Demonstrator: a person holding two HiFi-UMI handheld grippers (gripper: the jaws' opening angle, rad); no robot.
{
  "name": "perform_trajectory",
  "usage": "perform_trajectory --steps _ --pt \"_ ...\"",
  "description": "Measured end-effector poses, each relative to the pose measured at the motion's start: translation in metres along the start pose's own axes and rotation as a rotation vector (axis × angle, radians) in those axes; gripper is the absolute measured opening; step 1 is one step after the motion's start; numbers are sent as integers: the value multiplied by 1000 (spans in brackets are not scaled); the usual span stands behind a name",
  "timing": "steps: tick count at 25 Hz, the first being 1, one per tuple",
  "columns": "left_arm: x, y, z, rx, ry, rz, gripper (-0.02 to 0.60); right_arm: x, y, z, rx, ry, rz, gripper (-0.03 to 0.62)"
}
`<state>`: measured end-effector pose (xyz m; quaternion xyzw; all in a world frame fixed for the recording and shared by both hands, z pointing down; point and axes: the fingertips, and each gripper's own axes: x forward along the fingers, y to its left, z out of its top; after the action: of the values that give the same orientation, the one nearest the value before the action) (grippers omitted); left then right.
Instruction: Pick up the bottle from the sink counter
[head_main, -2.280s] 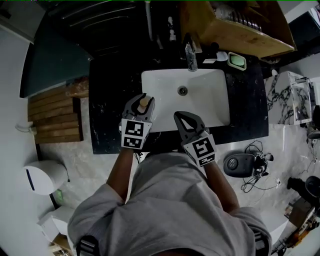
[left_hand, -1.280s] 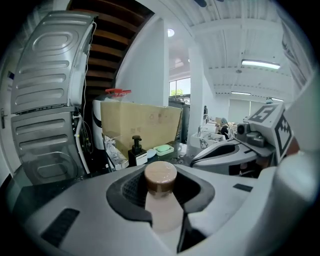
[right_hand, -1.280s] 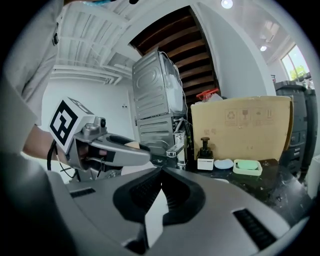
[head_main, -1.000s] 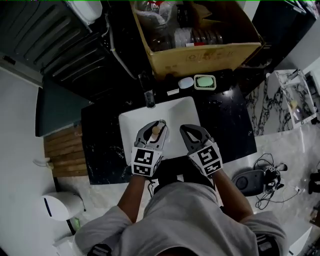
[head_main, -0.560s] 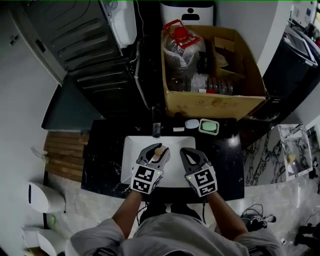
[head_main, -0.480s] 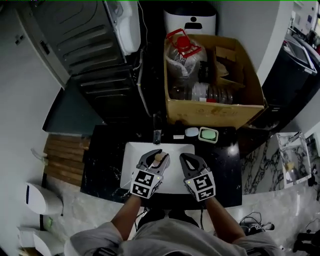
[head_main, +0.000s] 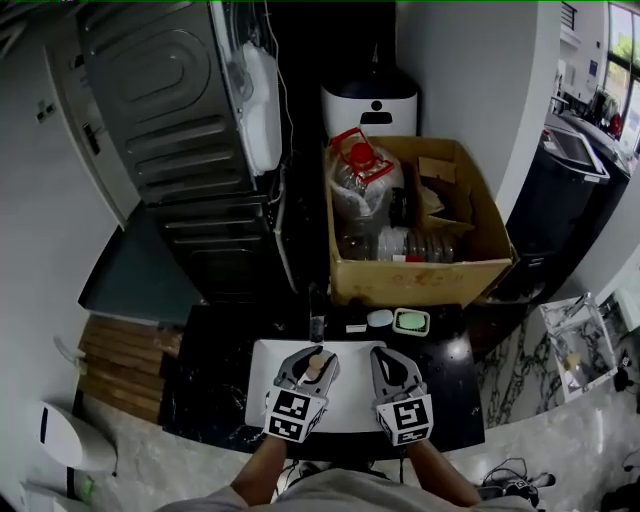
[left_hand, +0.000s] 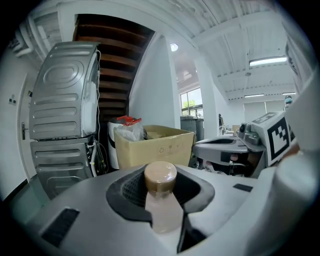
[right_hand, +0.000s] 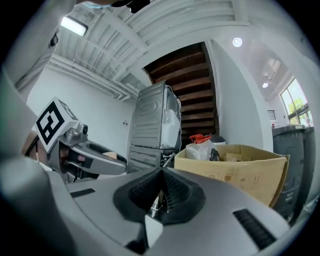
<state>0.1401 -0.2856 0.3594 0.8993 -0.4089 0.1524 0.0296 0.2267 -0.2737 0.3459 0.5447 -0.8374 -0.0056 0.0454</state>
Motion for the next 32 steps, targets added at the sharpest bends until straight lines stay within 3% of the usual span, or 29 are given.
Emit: perform_trajectory --steps 6,32 --pt "-22 -3 8 -9 -21 -39 123 8 23 12 -34 -7 8 9" --pt "-62 16 6 -9 -79 -4 121 4 64 13 -49 13 -6 9"
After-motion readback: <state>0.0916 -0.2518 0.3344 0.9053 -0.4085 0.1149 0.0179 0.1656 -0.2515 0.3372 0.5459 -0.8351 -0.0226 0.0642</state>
